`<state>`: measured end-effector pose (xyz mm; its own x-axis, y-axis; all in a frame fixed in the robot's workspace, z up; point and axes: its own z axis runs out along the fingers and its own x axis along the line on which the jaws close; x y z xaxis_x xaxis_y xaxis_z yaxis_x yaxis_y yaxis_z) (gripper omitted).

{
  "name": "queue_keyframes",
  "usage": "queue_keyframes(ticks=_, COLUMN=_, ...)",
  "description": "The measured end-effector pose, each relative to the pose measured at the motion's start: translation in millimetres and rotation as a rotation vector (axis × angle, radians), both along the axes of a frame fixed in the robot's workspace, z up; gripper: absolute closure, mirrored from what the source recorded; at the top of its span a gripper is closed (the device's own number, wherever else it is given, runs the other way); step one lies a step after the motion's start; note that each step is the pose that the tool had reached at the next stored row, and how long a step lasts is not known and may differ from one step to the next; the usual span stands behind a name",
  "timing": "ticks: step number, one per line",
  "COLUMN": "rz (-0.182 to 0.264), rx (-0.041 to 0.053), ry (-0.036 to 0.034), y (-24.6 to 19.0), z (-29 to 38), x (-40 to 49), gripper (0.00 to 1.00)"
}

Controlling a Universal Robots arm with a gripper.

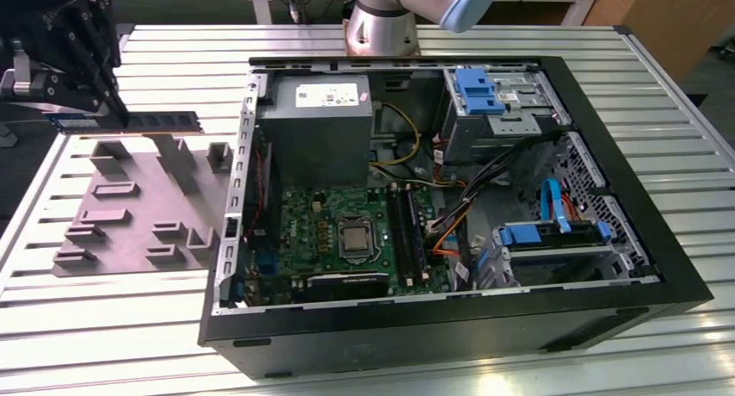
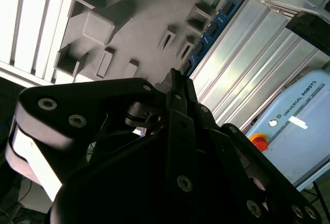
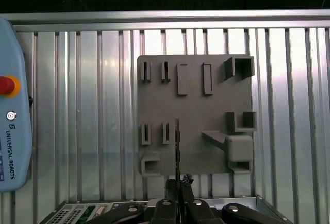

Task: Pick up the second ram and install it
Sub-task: 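Pick up the second ram and move it above second insertion slot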

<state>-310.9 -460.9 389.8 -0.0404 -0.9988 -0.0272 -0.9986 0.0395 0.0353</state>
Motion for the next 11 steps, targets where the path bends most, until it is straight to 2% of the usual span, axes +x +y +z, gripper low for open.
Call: queue_keyframes(ticks=11, rz=0.000, rx=0.0000, ry=0.0000, y=0.0, z=0.0, x=3.0, gripper=0.86)
